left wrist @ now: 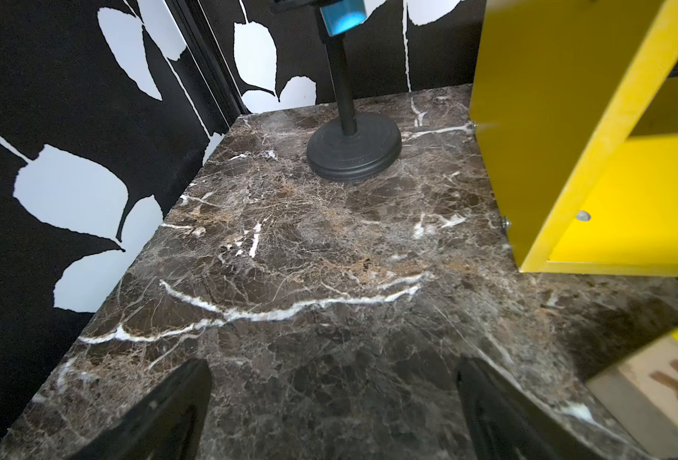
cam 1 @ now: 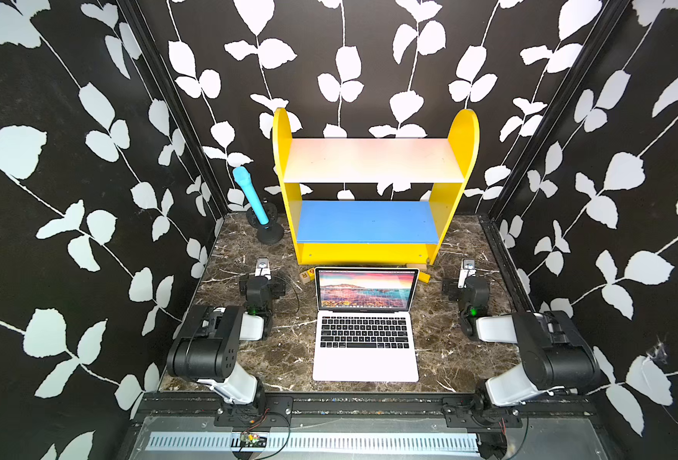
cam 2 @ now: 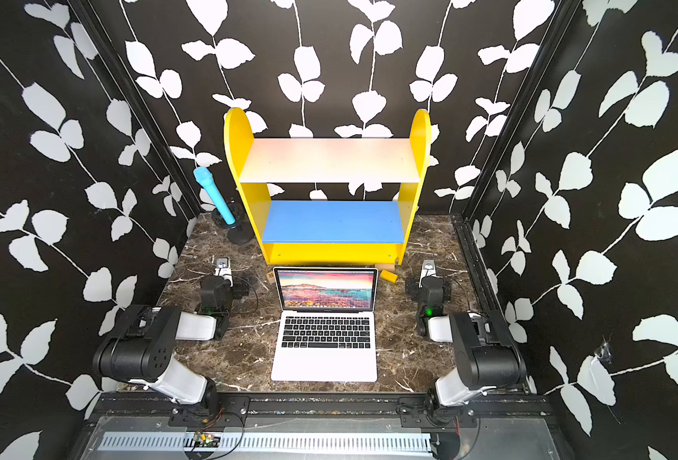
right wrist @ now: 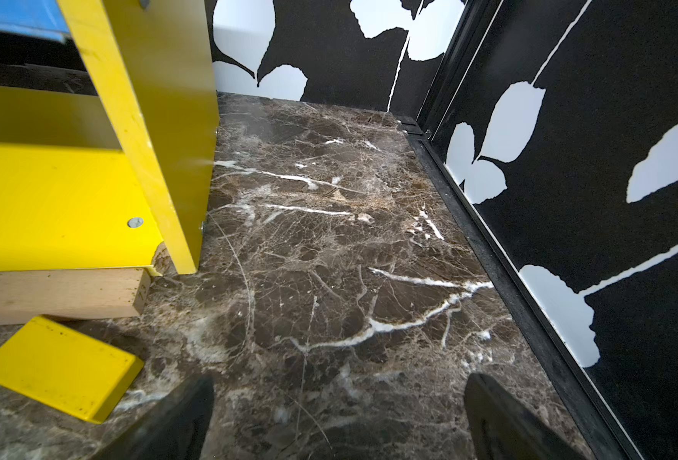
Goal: Close the laptop lid and set it aside
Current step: Close the lid of the laptop.
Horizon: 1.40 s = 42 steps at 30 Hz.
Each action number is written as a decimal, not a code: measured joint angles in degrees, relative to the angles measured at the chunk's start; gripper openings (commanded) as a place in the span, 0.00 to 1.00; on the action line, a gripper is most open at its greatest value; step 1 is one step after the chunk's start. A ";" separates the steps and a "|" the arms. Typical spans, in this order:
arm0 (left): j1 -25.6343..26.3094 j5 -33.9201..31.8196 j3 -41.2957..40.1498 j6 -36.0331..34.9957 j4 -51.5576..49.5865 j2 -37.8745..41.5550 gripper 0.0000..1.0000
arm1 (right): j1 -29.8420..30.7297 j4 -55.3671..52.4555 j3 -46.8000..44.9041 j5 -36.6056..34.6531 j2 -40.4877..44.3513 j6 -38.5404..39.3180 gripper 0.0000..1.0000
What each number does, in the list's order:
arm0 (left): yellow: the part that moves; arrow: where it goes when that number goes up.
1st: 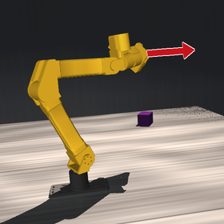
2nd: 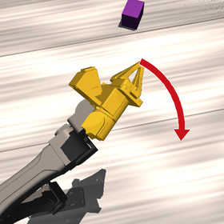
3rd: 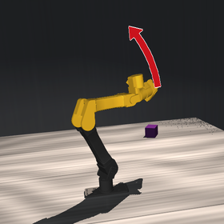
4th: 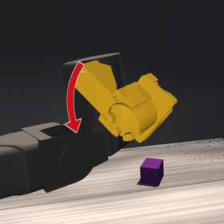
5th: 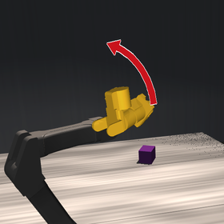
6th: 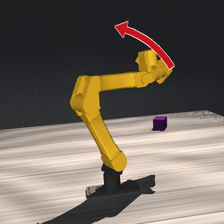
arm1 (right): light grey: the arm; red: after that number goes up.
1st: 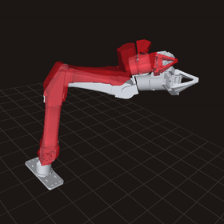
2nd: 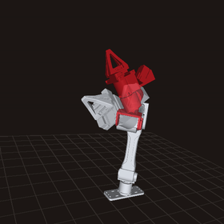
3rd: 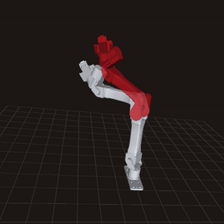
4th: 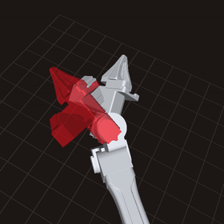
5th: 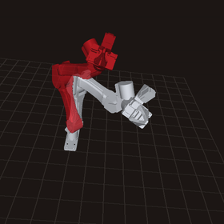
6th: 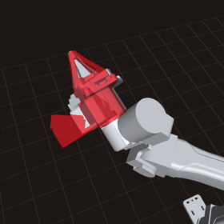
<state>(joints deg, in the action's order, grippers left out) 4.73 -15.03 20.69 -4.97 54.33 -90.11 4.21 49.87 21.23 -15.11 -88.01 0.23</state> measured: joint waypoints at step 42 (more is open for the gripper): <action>3.39 -10.84 7.54 35.74 -51.71 44.13 0.98 | -2.27 -51.63 20.09 11.04 26.99 -32.11 1.00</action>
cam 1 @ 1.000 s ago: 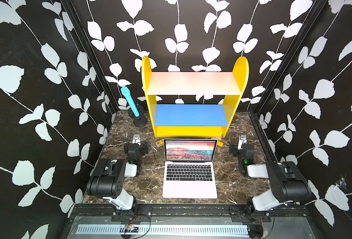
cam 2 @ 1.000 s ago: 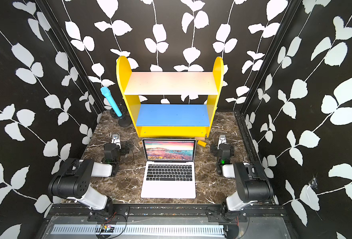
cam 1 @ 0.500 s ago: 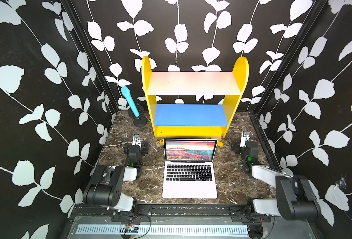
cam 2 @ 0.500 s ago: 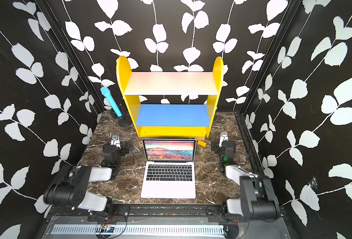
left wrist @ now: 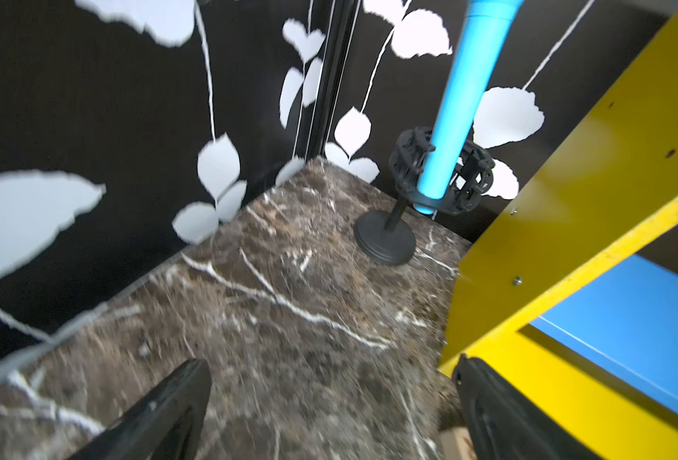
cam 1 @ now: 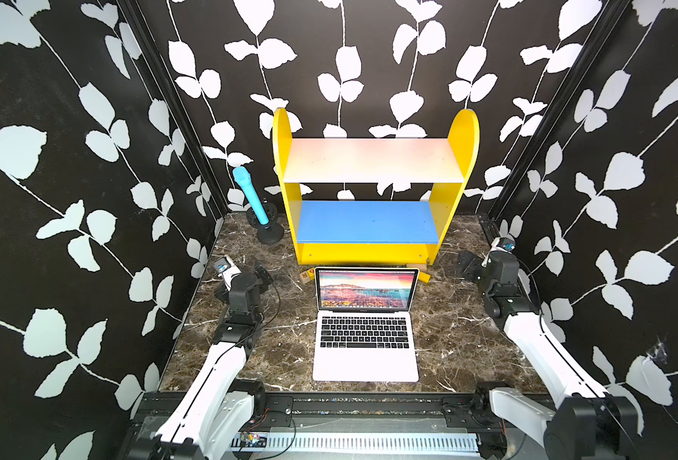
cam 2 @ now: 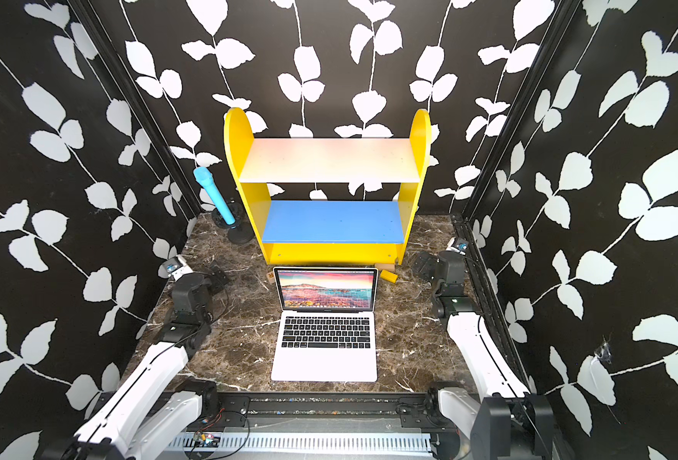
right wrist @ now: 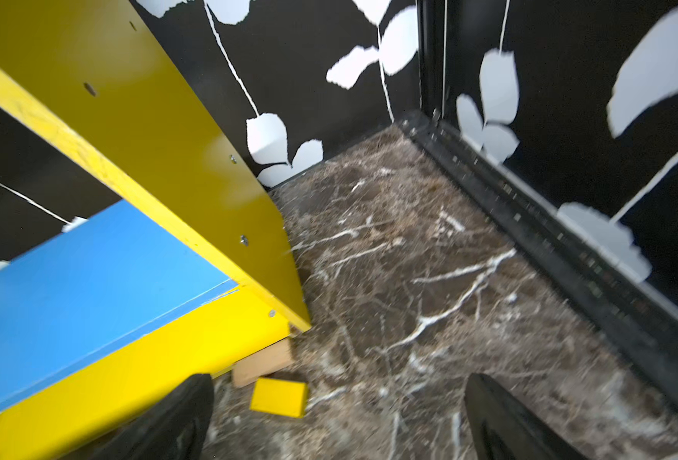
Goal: Close the laptop lid and set it aside
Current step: Close the lid of the laptop.
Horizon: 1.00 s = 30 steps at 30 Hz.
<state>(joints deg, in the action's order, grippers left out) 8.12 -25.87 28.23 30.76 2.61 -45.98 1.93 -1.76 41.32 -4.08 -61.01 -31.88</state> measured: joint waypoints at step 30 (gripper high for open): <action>0.09 34.36 4.52 13.40 -16.33 5.95 0.98 | 21.38 -13.33 19.47 10.25 -8.81 -4.04 0.80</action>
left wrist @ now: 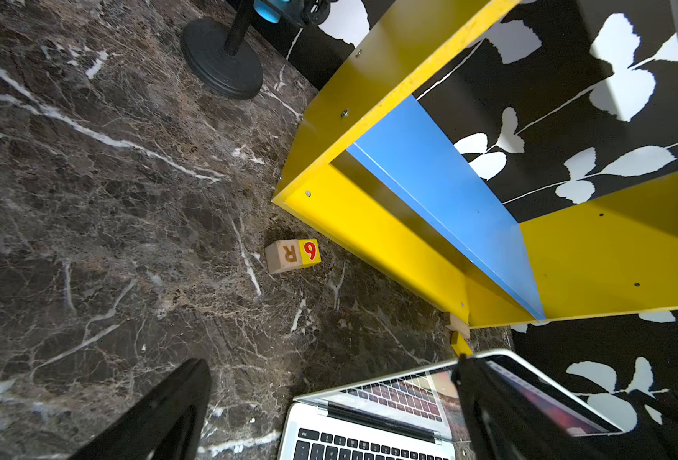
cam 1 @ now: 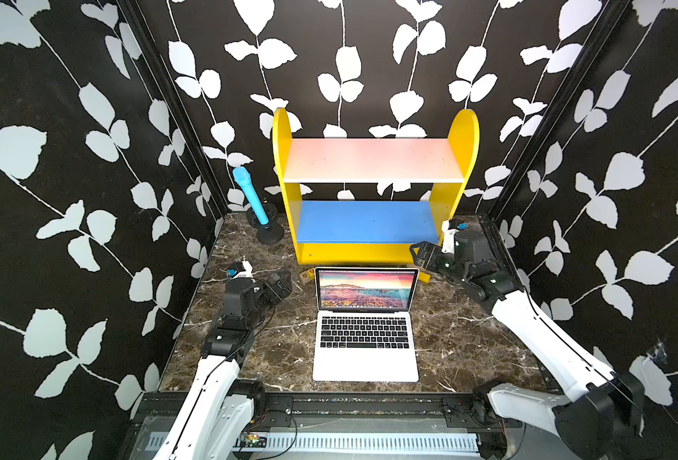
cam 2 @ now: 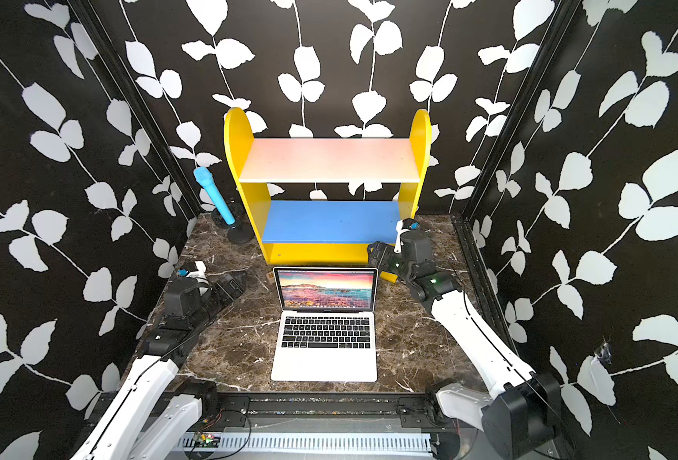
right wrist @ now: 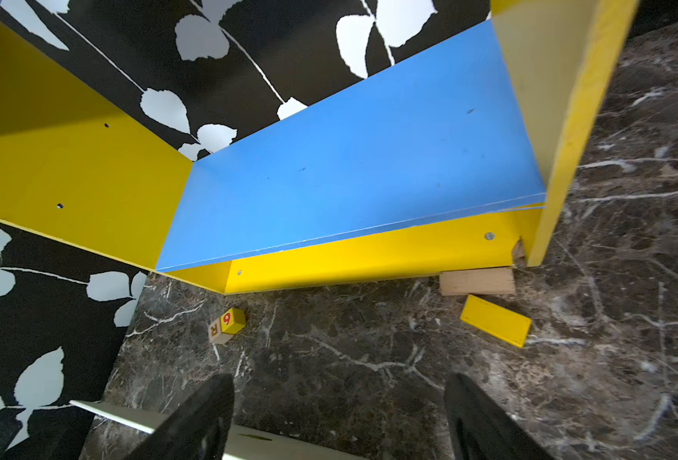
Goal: Close the laptop lid and set it aside
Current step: Close the lid of the laptop.
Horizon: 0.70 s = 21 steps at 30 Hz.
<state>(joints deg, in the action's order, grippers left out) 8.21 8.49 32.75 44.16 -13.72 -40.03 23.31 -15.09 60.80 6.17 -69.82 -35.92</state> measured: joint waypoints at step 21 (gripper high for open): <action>0.00 1.62 1.01 -0.55 -3.19 2.91 0.98 | 8.50 -0.22 12.55 4.20 -15.72 -1.33 0.50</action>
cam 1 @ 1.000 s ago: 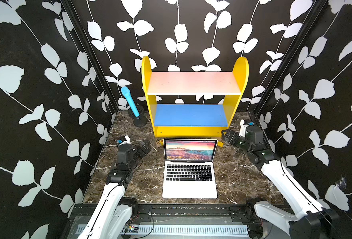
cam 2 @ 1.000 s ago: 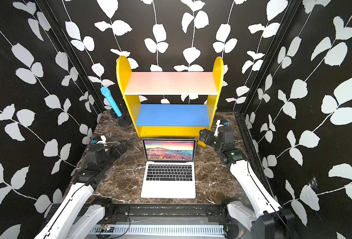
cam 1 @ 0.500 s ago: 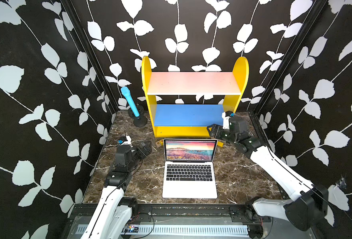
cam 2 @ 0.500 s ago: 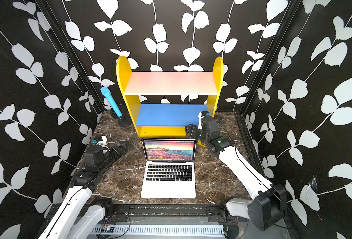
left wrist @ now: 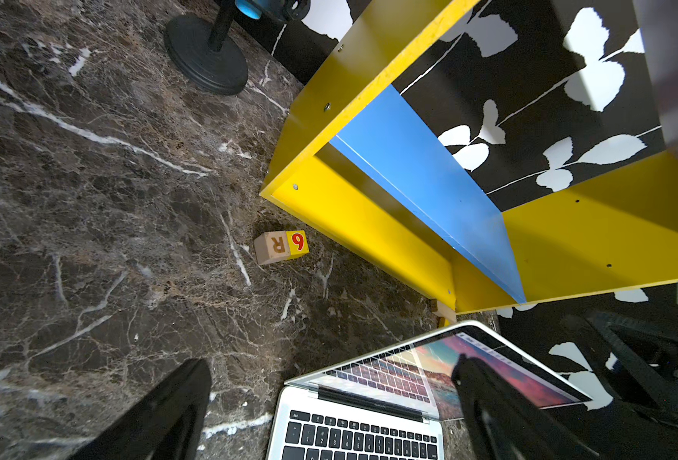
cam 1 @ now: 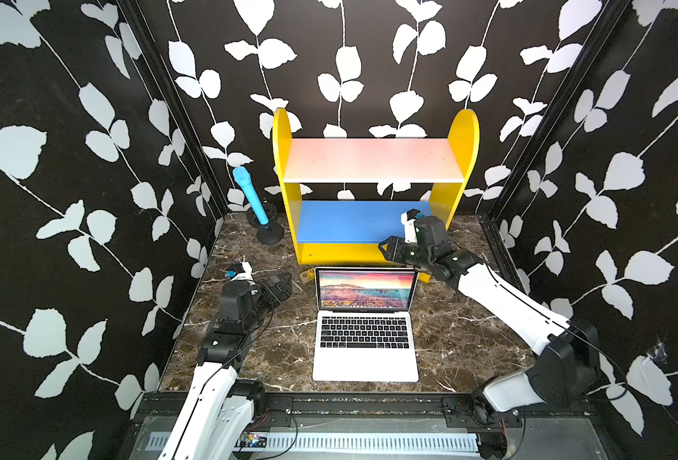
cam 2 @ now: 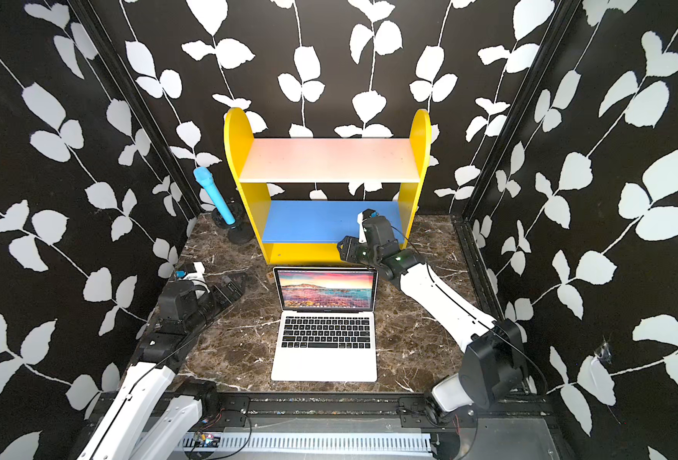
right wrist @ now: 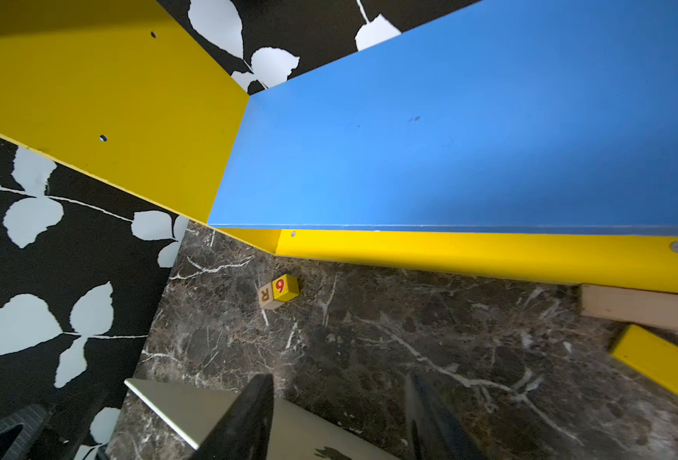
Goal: Close the laptop lid and set it aside
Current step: Close the lid of the laptop.
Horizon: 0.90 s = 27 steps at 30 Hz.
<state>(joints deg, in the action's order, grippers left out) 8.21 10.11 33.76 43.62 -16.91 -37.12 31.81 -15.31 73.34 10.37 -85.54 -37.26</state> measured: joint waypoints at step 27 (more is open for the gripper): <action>0.00 -0.04 0.81 -0.57 -3.26 1.51 0.98 | 3.39 -3.28 9.33 8.96 -10.64 -1.55 0.00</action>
<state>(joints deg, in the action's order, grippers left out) 8.21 10.07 34.57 43.05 -20.16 -35.62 35.20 -18.59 82.67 19.33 -96.18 -38.81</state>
